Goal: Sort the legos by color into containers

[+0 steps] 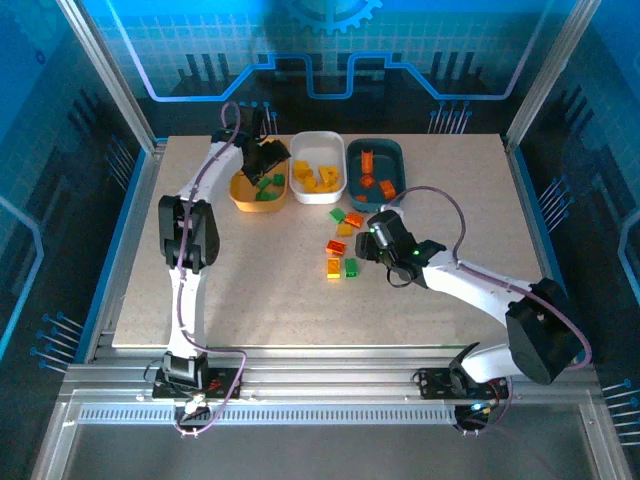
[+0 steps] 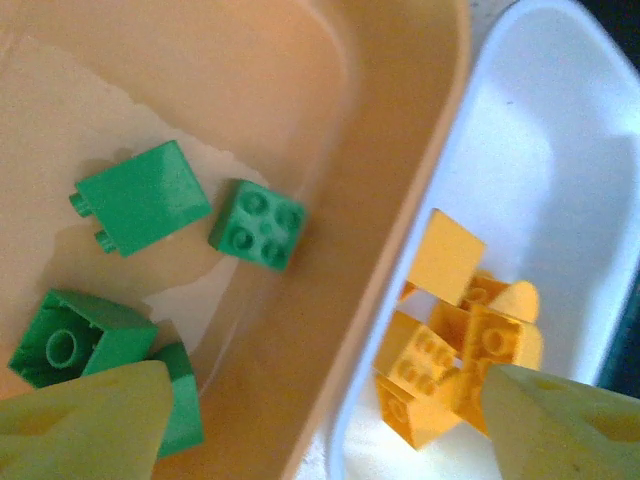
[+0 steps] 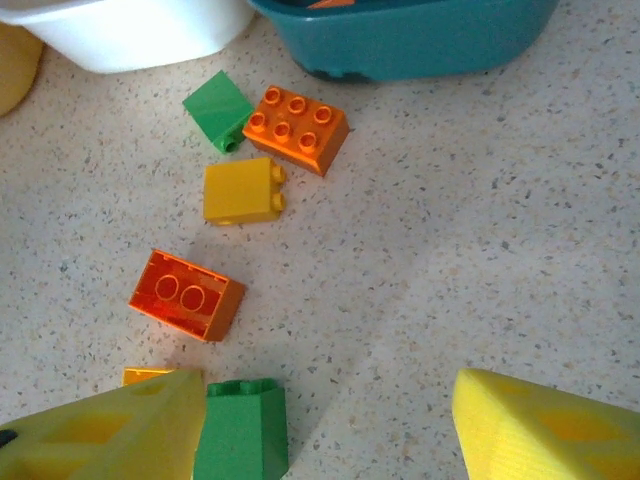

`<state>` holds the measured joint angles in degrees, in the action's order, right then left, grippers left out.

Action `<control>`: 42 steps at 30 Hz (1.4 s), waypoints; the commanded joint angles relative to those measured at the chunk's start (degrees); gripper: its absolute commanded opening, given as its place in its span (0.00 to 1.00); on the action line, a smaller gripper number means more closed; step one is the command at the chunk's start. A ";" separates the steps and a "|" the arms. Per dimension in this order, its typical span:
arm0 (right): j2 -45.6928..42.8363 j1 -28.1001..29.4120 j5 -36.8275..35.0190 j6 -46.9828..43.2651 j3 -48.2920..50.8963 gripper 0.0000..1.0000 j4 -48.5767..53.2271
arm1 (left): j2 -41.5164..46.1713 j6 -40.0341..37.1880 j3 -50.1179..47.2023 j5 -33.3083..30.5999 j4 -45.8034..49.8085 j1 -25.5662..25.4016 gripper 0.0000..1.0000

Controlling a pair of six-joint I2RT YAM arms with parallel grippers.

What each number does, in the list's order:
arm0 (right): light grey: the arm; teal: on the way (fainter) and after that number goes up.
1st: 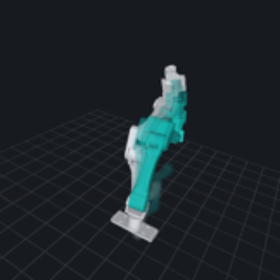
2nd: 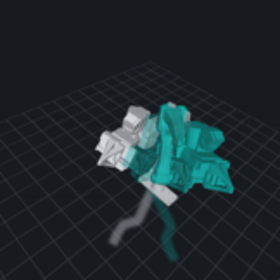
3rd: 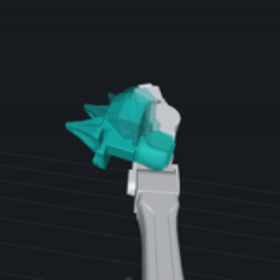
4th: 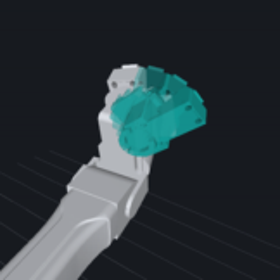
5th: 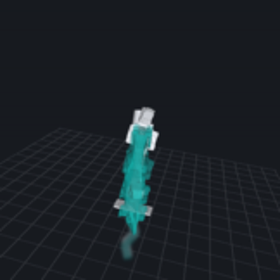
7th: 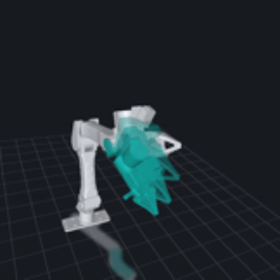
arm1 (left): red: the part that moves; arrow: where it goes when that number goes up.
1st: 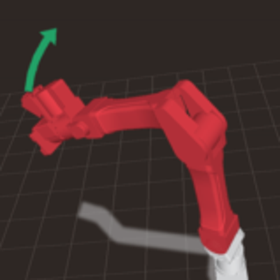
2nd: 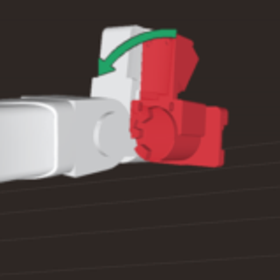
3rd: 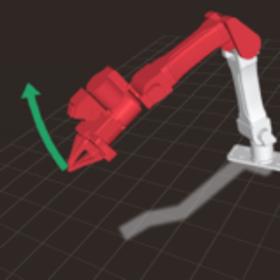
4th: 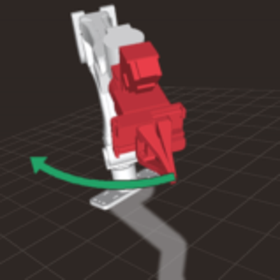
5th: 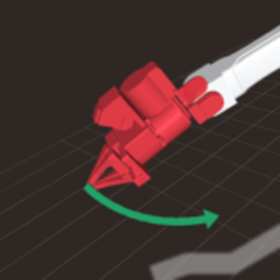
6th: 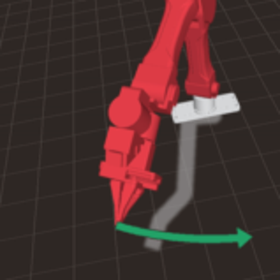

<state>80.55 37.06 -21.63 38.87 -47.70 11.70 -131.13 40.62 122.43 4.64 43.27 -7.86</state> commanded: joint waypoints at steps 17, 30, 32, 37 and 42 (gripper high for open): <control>24.24 5.00 0.02 -1.96 -15.81 0.63 8.99 | 58.82 9.24 -85.97 9.62 -38.26 -3.72 0.95; 19.87 5.04 -0.53 -0.35 -10.85 0.48 9.30 | 80.62 6.93 -93.02 5.88 -24.67 -3.83 0.98; 18.50 5.13 -0.27 -0.44 -9.31 0.44 8.55 | 80.77 7.34 -94.00 6.33 -24.84 -3.83 0.98; 18.11 5.78 0.57 -0.47 -9.18 0.40 8.93 | 80.92 9.02 -98.09 7.85 -27.56 -3.83 0.99; 19.64 6.66 0.22 -1.02 -10.28 0.40 9.08 | 82.73 10.51 -102.48 8.19 -29.69 -3.92 0.99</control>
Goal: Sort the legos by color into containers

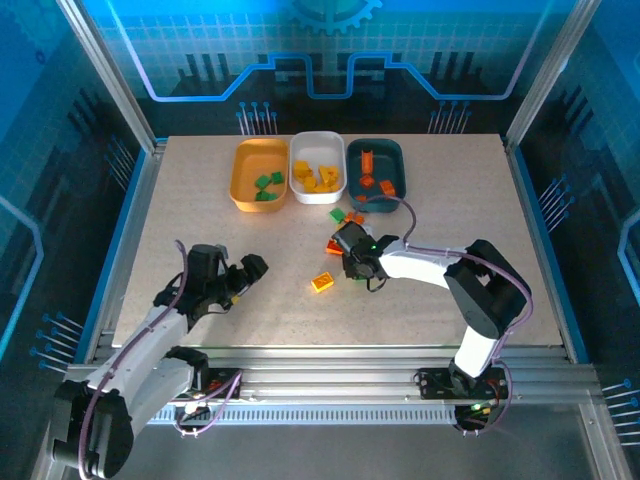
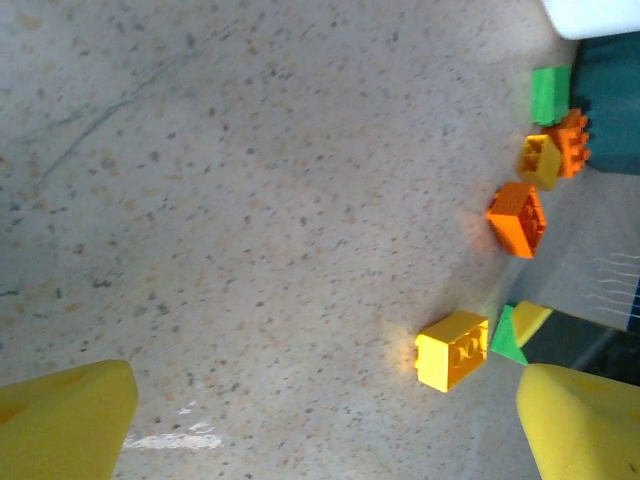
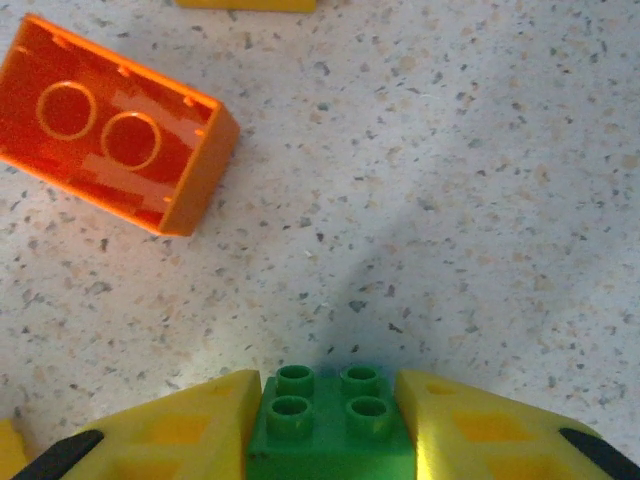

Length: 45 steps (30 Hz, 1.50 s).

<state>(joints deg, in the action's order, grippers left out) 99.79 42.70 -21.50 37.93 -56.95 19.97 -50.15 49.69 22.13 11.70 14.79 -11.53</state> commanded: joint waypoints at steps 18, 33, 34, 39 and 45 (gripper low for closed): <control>-3.93 3.31 -1.92 -5.55 -12.70 0.35 -3.51 | 1.46 3.53 -8.20 0.90 -6.72 -0.16 0.99; 37.48 1.74 9.46 -15.54 -69.51 0.36 4.31 | -12.12 0.98 -5.99 3.76 -4.87 -2.84 0.99; 39.78 1.17 10.10 -15.45 -72.66 0.36 5.60 | -12.32 0.88 -5.71 3.89 -4.48 -2.93 0.99; 49.41 -0.77 14.99 -15.28 -89.72 0.41 12.26 | -12.64 0.41 -4.87 4.47 -3.19 -3.48 0.99; 51.03 -1.56 15.89 -17.72 -99.04 0.61 15.72 | -11.65 1.10 -4.20 4.50 -2.33 -3.92 0.99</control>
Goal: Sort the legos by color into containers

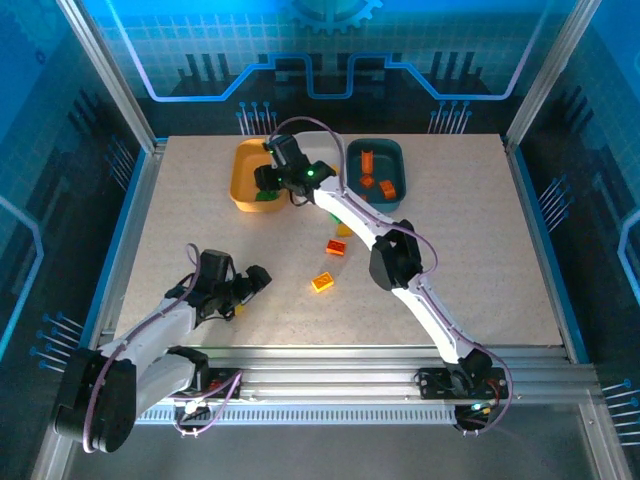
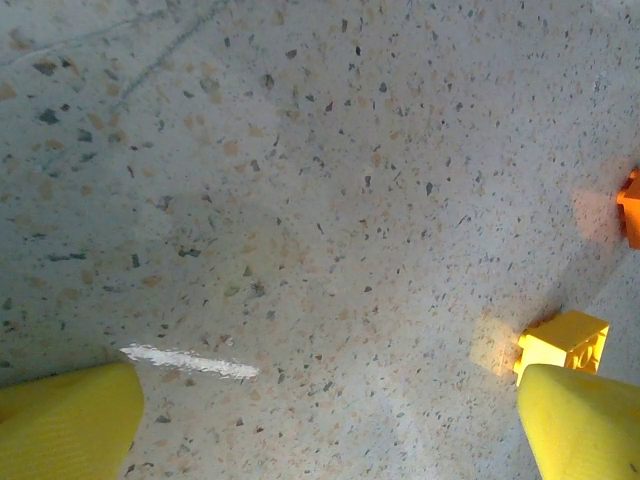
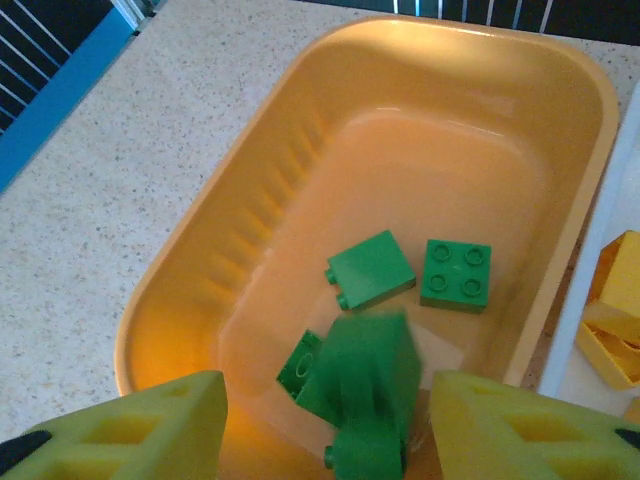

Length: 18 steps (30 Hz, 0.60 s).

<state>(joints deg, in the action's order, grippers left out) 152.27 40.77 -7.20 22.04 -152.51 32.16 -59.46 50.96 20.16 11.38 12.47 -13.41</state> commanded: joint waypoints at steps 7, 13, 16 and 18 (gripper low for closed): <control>-21.09 1.49 -7.34 -1.08 22.30 0.62 3.09 | -0.97 0.88 -1.09 3.59 0.72 -2.76 0.99; -43.11 3.28 -5.63 1.65 62.65 0.74 -6.33 | 0.28 1.91 -1.35 2.77 -0.28 -3.37 0.99; -45.63 5.20 -6.82 -0.72 69.01 0.75 -2.17 | 0.19 1.78 -0.55 2.98 -0.51 -3.63 0.99; -46.60 6.81 -5.67 -2.59 72.67 0.80 -0.82 | -0.20 1.56 0.24 3.32 -0.49 -3.73 0.99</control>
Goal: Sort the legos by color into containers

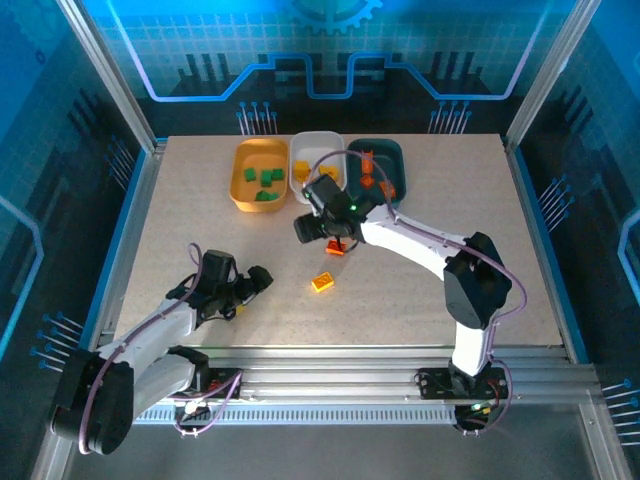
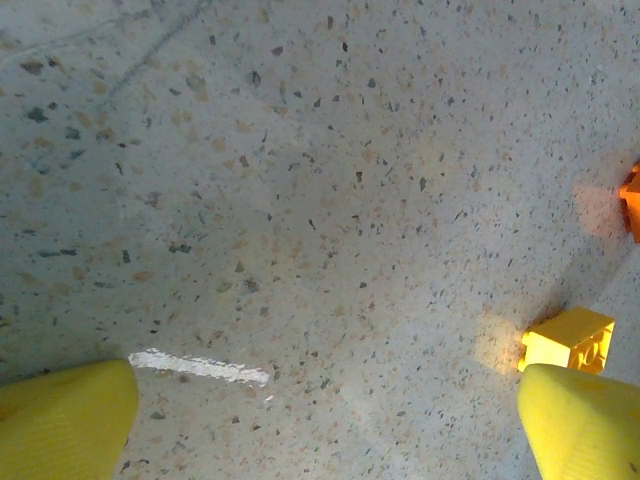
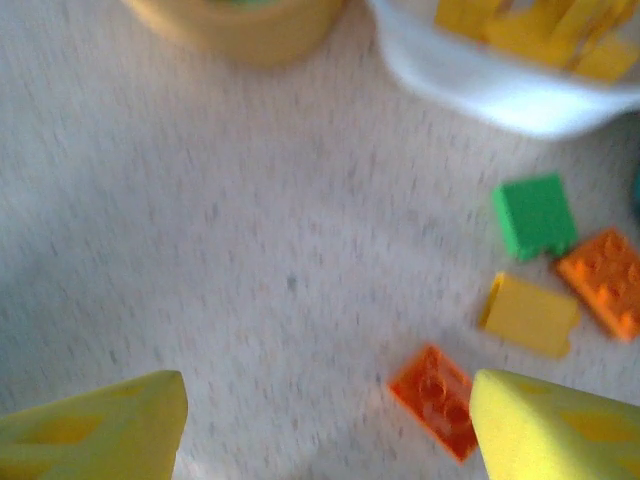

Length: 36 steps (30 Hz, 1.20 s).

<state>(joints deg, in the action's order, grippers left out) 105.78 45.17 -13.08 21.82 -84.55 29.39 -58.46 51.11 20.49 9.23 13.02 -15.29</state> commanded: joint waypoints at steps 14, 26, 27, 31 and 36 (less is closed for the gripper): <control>7.93 4.59 3.24 -1.05 10.03 0.84 0.53 | -4.82 4.11 -0.06 4.70 -4.59 -3.07 0.99; 0.05 0.37 0.23 -0.06 9.68 0.47 -2.24 | -13.26 4.69 2.76 8.46 -10.68 -3.08 0.99; -0.09 -0.59 0.13 0.11 8.44 0.47 -2.76 | -15.00 5.30 3.12 9.49 -12.16 -3.08 0.99; 3.64 -5.30 -1.73 1.67 0.26 0.48 -4.36 | -23.70 7.91 4.07 16.07 -24.27 -3.32 0.99; 13.22 -11.79 2.07 2.55 -13.63 0.49 -2.90 | -32.43 12.57 1.79 20.84 -42.96 -5.16 0.99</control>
<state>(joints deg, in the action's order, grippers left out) 114.28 36.01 -12.82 22.90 -93.43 26.13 -75.59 58.50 29.63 7.75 17.72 -16.32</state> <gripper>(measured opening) 0.490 0.991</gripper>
